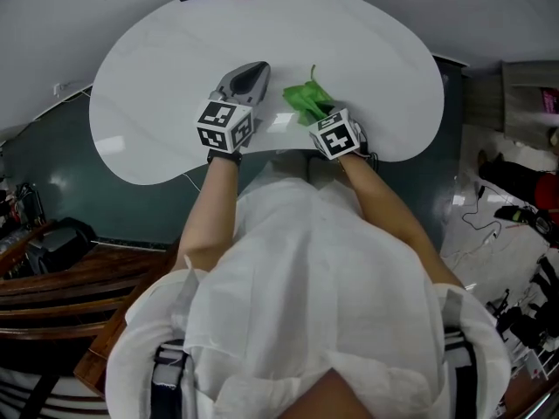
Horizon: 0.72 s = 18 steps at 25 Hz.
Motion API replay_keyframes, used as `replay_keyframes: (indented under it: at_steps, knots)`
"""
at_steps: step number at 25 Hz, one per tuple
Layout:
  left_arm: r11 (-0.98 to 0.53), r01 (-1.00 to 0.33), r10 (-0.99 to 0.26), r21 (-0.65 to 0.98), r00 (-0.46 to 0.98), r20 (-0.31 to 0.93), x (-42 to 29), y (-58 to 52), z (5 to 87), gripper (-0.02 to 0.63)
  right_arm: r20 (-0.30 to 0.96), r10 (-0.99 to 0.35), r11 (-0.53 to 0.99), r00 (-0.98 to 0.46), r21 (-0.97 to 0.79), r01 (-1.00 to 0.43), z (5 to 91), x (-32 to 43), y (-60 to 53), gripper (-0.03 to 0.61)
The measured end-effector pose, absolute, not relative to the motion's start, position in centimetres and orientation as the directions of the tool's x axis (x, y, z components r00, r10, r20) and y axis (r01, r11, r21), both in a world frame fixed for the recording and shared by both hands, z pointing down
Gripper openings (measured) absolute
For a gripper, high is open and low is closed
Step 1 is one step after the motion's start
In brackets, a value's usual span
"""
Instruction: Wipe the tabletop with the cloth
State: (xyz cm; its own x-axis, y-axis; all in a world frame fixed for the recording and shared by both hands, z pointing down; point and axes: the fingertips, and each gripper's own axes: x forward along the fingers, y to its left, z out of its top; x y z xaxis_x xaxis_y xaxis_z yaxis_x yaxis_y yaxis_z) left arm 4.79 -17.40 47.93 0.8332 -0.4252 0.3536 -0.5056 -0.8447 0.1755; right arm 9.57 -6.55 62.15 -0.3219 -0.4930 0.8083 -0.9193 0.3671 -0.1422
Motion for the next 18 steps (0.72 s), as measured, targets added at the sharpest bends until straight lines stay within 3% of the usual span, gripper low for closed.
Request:
replay_keyframes:
  at_steps: [18]
  knots:
    - [-0.868, -0.466, -0.386, 0.169, 0.849, 0.360, 13.1, -11.2, 48.0, 0.020, 0.831, -0.538, 0.098, -0.143, -0.107, -0.989, 63.2, 27.0, 1.0, 0.091]
